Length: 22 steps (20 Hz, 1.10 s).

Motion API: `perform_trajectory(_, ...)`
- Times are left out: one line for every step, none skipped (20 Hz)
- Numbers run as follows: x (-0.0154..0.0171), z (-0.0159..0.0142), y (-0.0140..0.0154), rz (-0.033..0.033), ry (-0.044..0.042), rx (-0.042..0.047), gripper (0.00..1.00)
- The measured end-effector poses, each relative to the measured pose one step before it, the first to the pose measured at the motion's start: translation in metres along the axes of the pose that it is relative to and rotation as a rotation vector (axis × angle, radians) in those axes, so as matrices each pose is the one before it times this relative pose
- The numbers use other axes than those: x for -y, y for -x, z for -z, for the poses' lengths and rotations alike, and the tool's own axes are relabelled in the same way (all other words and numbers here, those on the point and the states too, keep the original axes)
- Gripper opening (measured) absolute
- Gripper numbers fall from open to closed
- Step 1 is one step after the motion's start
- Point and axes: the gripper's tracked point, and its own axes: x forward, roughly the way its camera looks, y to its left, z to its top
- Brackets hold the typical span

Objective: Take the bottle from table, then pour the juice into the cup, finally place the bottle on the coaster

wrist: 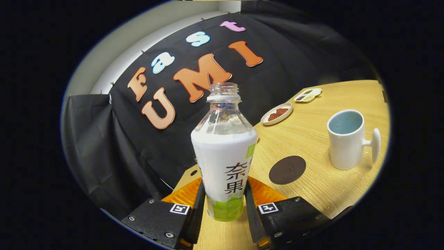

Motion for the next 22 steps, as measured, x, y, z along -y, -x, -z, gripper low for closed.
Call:
perform_trajectory(0.00297,-0.00358,-0.00008,-0.00111,-0.0373,0.00779,0.57)
perform_trajectory(0.00238,-0.00186,-0.00199,-0.00221,-0.03569,0.00453,0.57)
perform_trajectory(0.00278,-0.00187,-0.00233,-0.00205,-0.0298,0.00304,0.57)
perform_trajectory(0.00253,-0.00225,-0.00239,0.00156,-0.02817,0.00137,0.57)
perform_trajectory(0.00203,-0.00125,-0.00247,0.00045,-0.02577,0.00073,0.57)
perform_trajectory(0.00085,-0.00168,-0.00088,-0.0009,-0.02665,0.00174,0.57)
perform_trajectory(0.0004,-0.00157,-0.00068,-0.00334,-0.03039,0.00195,0.57)
perform_trajectory(0.00029,-0.00181,-0.00089,-0.00298,-0.02881,0.00382,0.57)
perform_trajectory(0.00028,-0.00133,-0.00119,-0.00265,-0.03155,0.00031,0.57)
perform_trajectory(0.00133,-0.00085,-0.00125,-0.00164,-0.02838,0.00396,0.57)
perform_trajectory(0.00305,-0.00211,-0.0024,0.00454,-0.02614,0.00404,0.57)
perform_trajectory(0.00401,-0.00073,-0.00071,0.00755,-0.02998,0.00135,0.57)
perform_trajectory(0.00244,-0.00191,-0.00185,0.00431,-0.03556,0.00454,0.57)
perform_trajectory(0.00056,-0.00245,-0.00198,-0.00156,-0.03801,0.00632,0.57)
perform_trajectory(-0.00112,-0.00248,-0.00028,-0.0029,-0.03952,0.00357,0.57)
perform_trajectory(0.00012,-0.00264,-0.00065,-0.00447,-0.03649,0.00598,0.57)
perform_trajectory(-0.00011,-0.00129,-0.00113,-0.00157,-0.03668,0.00524,0.57)
perform_trajectory(0.00074,-0.00269,0.00098,-0.00066,-0.03823,0.00625,0.57)
perform_trajectory(-0.00069,-0.00254,-0.00011,-0.00091,-0.03785,0.0041,0.57)
perform_trajectory(0.00142,-0.00112,-0.00112,-0.00038,-0.03538,0.00385,0.57)
perform_trajectory(-0.00108,-0.00075,0.00058,0.00008,-0.03331,0.00547,0.57)
perform_trajectory(-0.00047,-0.00147,0.00091,-0.00239,-0.03053,0.00404,0.57)
